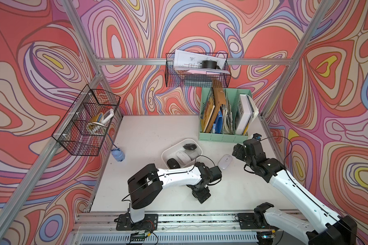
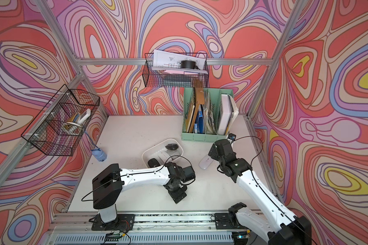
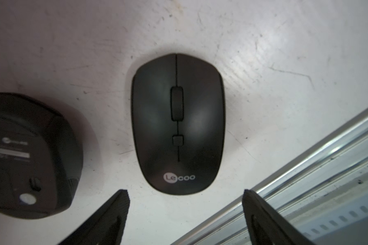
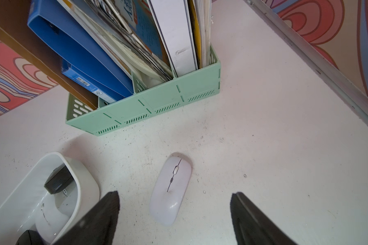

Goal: Put the mouse in the storage box
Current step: Pick up the mouse from the center of the board.

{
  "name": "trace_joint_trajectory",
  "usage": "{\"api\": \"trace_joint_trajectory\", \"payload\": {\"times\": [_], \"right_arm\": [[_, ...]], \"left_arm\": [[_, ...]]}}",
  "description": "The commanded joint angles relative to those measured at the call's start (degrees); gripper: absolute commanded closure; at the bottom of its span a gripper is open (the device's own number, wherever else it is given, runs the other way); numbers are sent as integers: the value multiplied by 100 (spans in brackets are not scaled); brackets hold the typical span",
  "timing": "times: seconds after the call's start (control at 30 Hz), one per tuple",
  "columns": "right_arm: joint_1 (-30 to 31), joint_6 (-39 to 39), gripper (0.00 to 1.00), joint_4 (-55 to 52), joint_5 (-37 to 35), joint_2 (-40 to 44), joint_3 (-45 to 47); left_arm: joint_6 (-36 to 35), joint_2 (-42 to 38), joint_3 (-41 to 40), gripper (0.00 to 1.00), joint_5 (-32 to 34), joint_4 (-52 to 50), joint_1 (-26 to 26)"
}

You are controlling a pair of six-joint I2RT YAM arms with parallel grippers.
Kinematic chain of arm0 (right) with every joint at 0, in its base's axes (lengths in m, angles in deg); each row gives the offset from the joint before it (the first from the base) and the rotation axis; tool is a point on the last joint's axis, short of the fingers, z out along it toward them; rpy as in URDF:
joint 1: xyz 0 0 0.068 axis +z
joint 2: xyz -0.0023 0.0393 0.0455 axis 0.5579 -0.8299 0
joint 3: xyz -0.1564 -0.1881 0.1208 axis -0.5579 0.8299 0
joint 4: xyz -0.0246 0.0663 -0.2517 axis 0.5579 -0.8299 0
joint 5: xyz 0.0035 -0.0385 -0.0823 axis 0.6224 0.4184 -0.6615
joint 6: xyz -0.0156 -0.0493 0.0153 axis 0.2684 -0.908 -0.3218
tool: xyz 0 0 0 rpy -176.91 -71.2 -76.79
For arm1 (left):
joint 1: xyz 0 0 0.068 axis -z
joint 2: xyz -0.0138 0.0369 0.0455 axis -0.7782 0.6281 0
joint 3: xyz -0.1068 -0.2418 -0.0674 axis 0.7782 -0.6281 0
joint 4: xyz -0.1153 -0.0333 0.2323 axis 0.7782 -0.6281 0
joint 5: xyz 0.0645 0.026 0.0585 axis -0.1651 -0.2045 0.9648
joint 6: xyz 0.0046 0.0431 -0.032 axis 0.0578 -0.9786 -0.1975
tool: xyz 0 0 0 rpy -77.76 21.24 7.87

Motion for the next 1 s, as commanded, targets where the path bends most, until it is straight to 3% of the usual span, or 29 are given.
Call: {"api": "trace_joint_trajectory", "payload": {"times": [0.0, 0.23, 0.57, 0.73, 0.97], "right_arm": [[-20, 120, 16, 50, -50, 56, 135], [-21, 97, 16, 1, -56, 14, 136], [-21, 120, 17, -40, -94, 68, 209], [-27, 144, 17, -41, -101, 103, 251], [-20, 122, 17, -86, -135, 110, 207]], "left_arm": [[-95, 188, 175, 16, -94, 93, 21], [-40, 529, 393, 21, 17, 239, 20], [148, 666, 266, 39, 242, 425, 21], [165, 550, 226, 48, 304, 504, 3], [277, 139, 396, 52, 183, 394, -116]]}}
